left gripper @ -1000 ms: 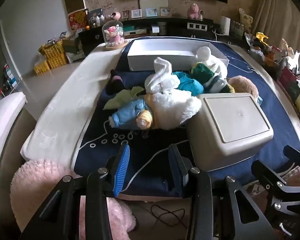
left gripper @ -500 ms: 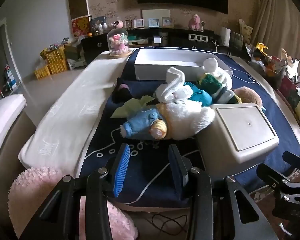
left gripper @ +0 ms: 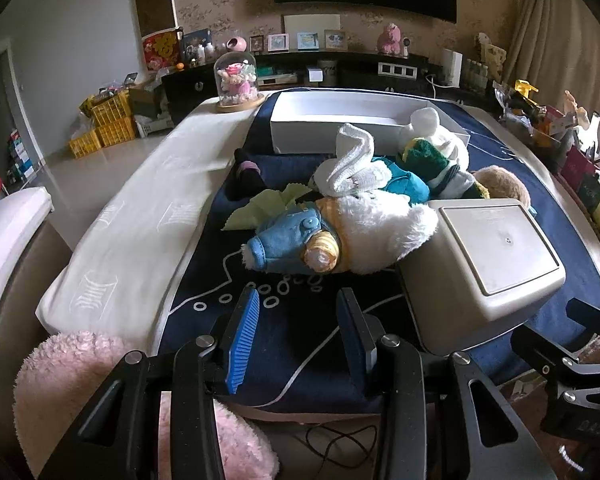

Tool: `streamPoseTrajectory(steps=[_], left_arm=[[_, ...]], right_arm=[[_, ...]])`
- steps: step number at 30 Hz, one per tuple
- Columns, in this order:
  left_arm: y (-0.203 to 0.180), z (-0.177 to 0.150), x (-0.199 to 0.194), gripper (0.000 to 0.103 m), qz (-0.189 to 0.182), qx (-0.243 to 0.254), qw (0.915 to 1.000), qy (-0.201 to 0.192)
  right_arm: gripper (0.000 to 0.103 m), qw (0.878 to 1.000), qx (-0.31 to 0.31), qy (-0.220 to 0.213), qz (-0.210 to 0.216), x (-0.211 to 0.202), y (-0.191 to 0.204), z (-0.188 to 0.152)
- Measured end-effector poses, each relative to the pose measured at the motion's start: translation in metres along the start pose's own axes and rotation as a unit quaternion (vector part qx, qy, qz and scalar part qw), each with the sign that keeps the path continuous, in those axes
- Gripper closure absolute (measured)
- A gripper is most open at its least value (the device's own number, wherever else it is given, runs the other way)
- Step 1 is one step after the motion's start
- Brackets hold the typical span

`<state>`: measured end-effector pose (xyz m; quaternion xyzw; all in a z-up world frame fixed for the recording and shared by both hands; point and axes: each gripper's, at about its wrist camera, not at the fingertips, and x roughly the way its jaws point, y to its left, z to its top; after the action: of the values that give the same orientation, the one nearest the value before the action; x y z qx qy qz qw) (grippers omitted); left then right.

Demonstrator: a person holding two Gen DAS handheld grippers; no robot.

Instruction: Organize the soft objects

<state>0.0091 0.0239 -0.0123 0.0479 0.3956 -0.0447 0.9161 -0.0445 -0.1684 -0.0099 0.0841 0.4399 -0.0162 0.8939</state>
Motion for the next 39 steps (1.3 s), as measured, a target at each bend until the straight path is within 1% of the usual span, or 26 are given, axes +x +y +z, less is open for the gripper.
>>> streamPoseTrajectory(steps=[2,3,5,6,7,8,9,14,15,16,17,18,20,21,23,25,26,27,28,29,30,33,34,36,38,39], left_arm=[[-0.0001,0.0001,0.0015,0.063,0.001,0.0,1.0,0.003],[-0.0001,-0.0001,0.0021,0.063,0.001,0.0,1.0,0.004],[-0.0006,-0.0003,0.003,0.063,0.003,0.001,1.0,0.005],[-0.0008,-0.0004,0.0032,0.063,0.003,0.002,1.0,0.006],[-0.0011,-0.0003,0.0033,0.063,0.003,0.002,1.0,0.006],[-0.001,-0.0003,0.0036,0.063,0.003,0.002,1.0,0.006],[-0.001,-0.0004,0.0037,0.063,0.002,0.002,1.0,0.007],[-0.0018,-0.0013,0.0041,0.063,0.004,0.003,0.9999,0.01],[-0.0017,-0.0014,0.0041,0.063,0.004,0.004,0.9999,0.011],[-0.002,-0.0017,0.0038,0.063,0.005,0.005,0.9999,0.011],[-0.0022,-0.0019,0.0041,0.063,0.005,0.006,0.9999,0.012],[-0.0025,-0.0021,0.0043,0.063,0.006,0.007,0.9999,0.013],[-0.0028,-0.0024,0.0046,0.063,0.007,0.008,0.9998,0.014],[-0.0027,-0.0025,0.0046,0.063,0.007,0.008,0.9998,0.014],[-0.0029,-0.0023,0.0057,0.063,0.008,0.008,0.9998,0.015],[-0.0028,-0.0023,0.0068,0.063,0.01,0.008,0.9998,0.016],[-0.0028,-0.0025,0.0072,0.063,0.011,0.008,0.9998,0.016],[-0.0027,-0.0028,0.0076,0.063,0.012,0.009,0.9998,0.016],[-0.0027,-0.003,0.0079,0.063,0.012,0.009,0.9998,0.016],[-0.0028,-0.0031,0.0082,0.063,0.012,0.01,0.9997,0.016],[-0.0028,-0.0035,0.0084,0.063,0.013,0.011,0.9997,0.016],[-0.003,-0.0034,0.0089,0.063,0.014,0.011,0.9997,0.015],[-0.003,-0.0036,0.0089,0.063,0.015,0.012,0.9997,0.015],[-0.0028,-0.0038,0.0091,0.063,0.016,0.013,0.9997,0.013],[-0.0027,-0.0038,0.0092,0.063,0.016,0.013,0.9997,0.013],[-0.0027,-0.0038,0.0092,0.063,0.016,0.013,0.9997,0.013]], right_arm=[[0.018,1.0,0.0,0.0,0.0,0.0,0.0,0.0],[0.026,1.0,0.0,0.0,0.0,-0.0002,-0.0001,0.0002],[0.021,1.0,0.0,-0.001,0.001,0.0,0.0001,0.0004],[0.026,1.0,0.0,-0.001,0.001,0.0,0.0005,-0.0004],[0.026,1.0,0.0,-0.001,0.001,0.0003,0.0008,-0.0008],[0.021,1.0,0.0,0.0,0.001,0.0006,0.0011,-0.0005],[0.023,1.0,0.0,-0.001,0.002,0.0004,0.0014,-0.001],[0.023,1.0,-0.001,-0.001,0.006,0.0,0.0027,-0.0014],[0.026,1.0,0.0,-0.002,0.007,0.0,0.0022,-0.001],[0.021,1.0,0.001,-0.003,0.009,-0.0003,0.0018,-0.0007],[0.021,1.0,0.003,-0.003,0.011,-0.0005,0.0014,-0.0005],[0.026,1.0,0.004,-0.003,0.013,-0.0008,0.0017,-0.0009],[0.023,1.0,0.005,-0.004,0.016,-0.0012,0.0018,-0.0007],[0.018,1.0,0.005,-0.004,0.018,-0.0014,0.0019,-0.0006],[0.023,1.0,0.005,-0.004,0.018,-0.0012,0.0016,-0.001],[0.023,1.0,0.005,-0.003,0.02,-0.0014,0.0014,-0.0011],[0.015,1.0,0.005,-0.003,0.021,-0.0014,0.0013,-0.0014],[0.023,1.0,0.006,-0.003,0.021,-0.0016,0.0014,-0.0014],[0.018,1.0,0.006,-0.003,0.021,-0.0016,0.0015,-0.0015],[0.018,1.0,0.007,-0.004,0.022,-0.0021,0.0014,-0.0015],[0.023,1.0,0.007,-0.004,0.022,-0.0018,0.0012,-0.0016],[0.023,1.0,0.006,-0.003,0.021,-0.0017,0.0013,-0.0016],[0.015,1.0,0.006,-0.003,0.021,-0.0018,0.0012,-0.0015],[0.015,1.0,0.006,-0.002,0.021,-0.0017,0.0012,-0.0015],[0.029,1.0,0.005,-0.002,0.021,-0.0019,0.0006,-0.0013],[0.021,1.0,0.004,-0.003,0.02,-0.0023,0.0008,-0.0013]])
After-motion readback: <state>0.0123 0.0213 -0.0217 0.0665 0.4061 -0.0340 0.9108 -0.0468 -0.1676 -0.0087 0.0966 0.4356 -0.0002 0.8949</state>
